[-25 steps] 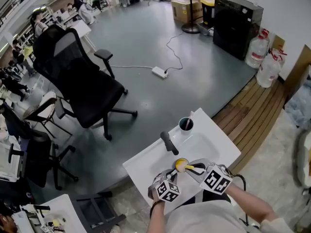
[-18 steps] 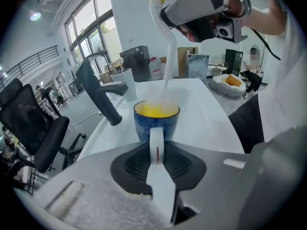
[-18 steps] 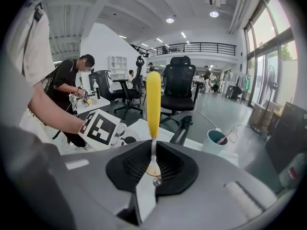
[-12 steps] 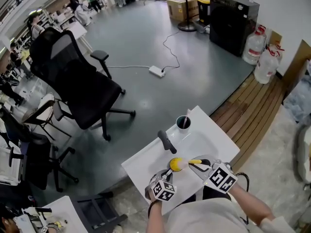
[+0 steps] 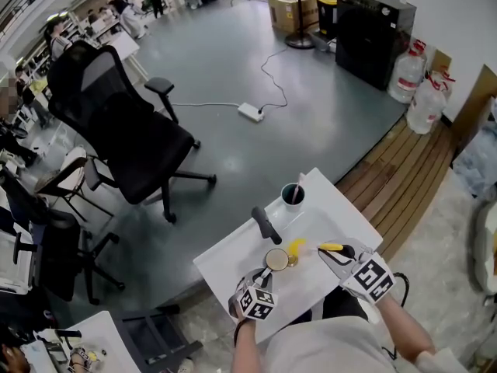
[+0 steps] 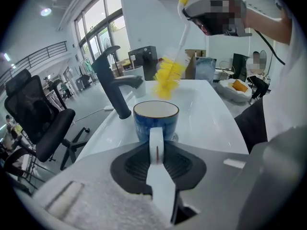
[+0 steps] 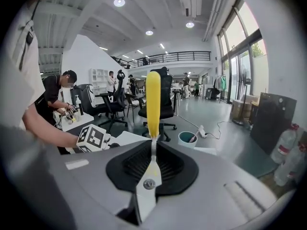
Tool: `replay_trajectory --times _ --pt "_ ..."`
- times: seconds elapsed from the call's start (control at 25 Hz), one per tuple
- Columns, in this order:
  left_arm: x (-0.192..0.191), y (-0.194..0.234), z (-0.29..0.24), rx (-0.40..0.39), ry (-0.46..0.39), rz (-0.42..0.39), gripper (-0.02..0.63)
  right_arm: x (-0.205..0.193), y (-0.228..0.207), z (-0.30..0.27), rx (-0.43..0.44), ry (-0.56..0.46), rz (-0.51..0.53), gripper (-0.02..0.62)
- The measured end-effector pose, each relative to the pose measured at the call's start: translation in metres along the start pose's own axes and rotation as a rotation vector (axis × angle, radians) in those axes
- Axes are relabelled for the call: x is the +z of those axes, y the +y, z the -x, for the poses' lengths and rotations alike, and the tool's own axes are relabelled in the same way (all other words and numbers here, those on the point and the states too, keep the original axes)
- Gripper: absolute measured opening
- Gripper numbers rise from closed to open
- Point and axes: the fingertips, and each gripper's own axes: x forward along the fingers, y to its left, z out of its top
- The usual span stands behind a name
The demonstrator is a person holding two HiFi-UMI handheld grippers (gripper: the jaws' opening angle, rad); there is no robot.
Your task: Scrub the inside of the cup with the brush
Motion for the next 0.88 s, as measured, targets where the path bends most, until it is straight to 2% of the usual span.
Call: replay_trajectory --times 0.24,0.44,0.72,0.88 --pt "0.009 -0.003 0.01 -0.002 -0.066 0.024 0.061 -0.023 0.001 -0.009 -0.004 0.052 -0.015 0.034" --pt "0.017 0.0 0.019 0.014 -0.167 0.05 0.061 -0.033 0.005 -0.025 0.003 0.081 0.039 0.034" --pt "0.019 -0.002 0.03 -0.001 -0.271 0.093 0.061 -0.046 0.007 -0.043 0.018 0.125 0.053 0.034" --pt "0.014 -0.005 0.029 -0.004 -0.284 0.11 0.061 -0.055 0.006 -0.049 0.028 0.149 0.049 0.034"
